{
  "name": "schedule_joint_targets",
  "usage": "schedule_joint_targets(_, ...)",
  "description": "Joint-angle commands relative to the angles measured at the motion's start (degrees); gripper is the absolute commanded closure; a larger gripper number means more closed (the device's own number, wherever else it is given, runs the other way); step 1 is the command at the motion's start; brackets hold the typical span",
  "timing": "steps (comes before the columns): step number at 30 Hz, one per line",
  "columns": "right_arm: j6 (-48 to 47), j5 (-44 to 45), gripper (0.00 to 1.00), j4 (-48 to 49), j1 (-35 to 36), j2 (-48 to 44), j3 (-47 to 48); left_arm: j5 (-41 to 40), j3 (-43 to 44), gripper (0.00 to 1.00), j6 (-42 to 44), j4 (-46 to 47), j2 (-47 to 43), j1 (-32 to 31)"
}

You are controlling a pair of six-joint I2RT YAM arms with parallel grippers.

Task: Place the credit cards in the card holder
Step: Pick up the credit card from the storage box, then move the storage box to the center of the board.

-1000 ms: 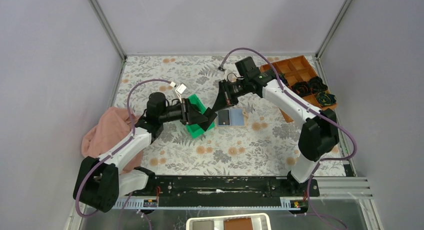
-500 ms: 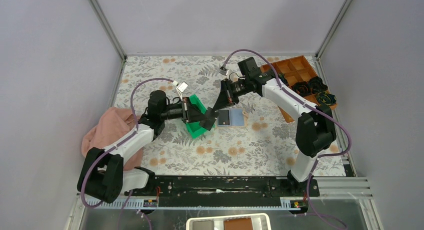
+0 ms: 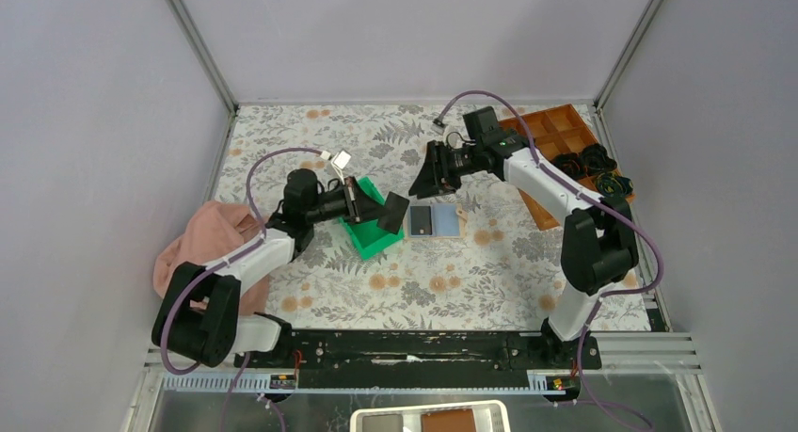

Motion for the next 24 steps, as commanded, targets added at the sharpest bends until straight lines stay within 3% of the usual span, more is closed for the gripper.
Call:
schedule_joint_targets(1, -0.5, 11.1, 0.52, 1.6, -1.2, -5.3, -1.1, -12.8, 0.1, 1.0, -1.4, -1.9, 0.5, -1.4)
schedule_joint_targets(4, -2.8, 20.6, 0.55, -0.7, -1.3, -6.1, -1.7, -19.6, 0.8, 1.0, -1.9, -3.0, 1.2, -4.7)
schedule_joint_targets(9, -4.9, 32.5, 0.7, -4.7, -1.3, -7.8, -3.8, -30.4, 4.3, 1.0, -3.8, -4.7, 5.5, -12.2)
schedule_joint_targets(16, -4.9, 35.5, 0.98, -5.1, -1.1, -7.3, -8.7, -41.1, 8.8, 1.0, -7.3, -4.8, 13.5, -18.8)
schedule_joint_targets(24, -5.3, 37.5, 1.0, -5.6, -0.9, -4.8, -10.4, -47.8, 10.5, 1.0, -11.3, -3.3, 19.5, -20.9)
